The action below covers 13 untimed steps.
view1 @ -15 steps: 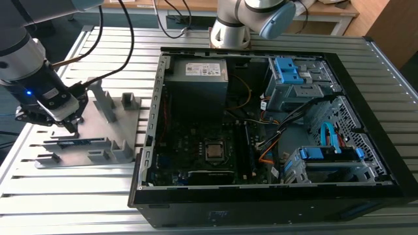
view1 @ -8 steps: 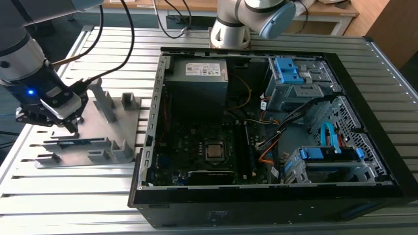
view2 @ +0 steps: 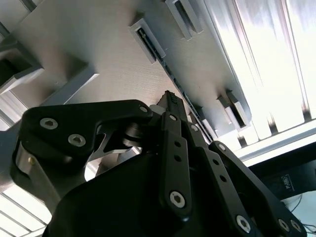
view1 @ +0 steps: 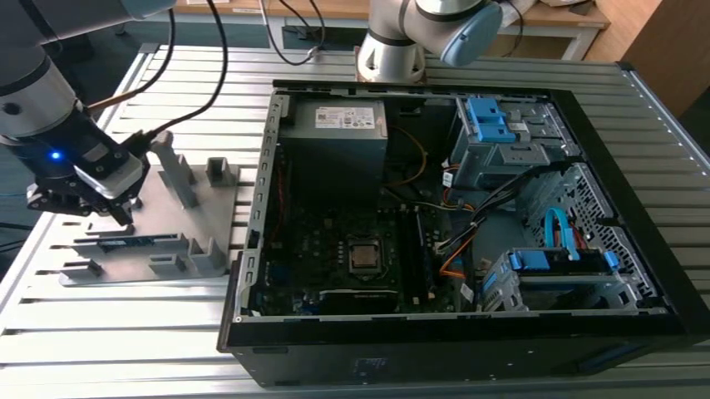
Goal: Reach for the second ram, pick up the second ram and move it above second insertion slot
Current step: 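Pick up the second ram and move it above second insertion slot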
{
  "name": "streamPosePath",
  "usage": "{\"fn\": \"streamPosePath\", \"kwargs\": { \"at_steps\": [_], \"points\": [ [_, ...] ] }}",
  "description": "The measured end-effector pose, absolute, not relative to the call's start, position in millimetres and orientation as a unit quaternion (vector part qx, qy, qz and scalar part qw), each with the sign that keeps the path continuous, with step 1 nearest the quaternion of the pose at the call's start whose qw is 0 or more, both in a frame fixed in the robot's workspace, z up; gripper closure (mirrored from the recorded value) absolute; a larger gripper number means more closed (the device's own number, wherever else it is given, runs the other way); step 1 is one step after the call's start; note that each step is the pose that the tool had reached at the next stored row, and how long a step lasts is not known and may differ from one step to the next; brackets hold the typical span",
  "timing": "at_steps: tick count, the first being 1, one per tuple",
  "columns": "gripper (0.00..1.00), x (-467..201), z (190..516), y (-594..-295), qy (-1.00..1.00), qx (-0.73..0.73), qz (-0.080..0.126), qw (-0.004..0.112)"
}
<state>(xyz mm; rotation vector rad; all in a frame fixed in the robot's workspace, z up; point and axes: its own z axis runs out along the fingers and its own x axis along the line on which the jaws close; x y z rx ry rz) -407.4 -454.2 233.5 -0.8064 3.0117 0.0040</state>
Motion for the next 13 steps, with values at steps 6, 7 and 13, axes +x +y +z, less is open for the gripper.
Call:
{"fn": "streamPosePath", "kwargs": {
  "at_steps": [6, 7, 13],
  "points": [
    [0.90, -407.4, 233.5, -454.2, 0.958, -0.286, 0.002, 0.012],
    [0.90, -407.4, 233.5, -454.2, 0.957, -0.291, 0.002, 0.012],
    [0.90, -407.4, 233.5, -454.2, 0.948, -0.319, 0.002, 0.012]
  ]
}}
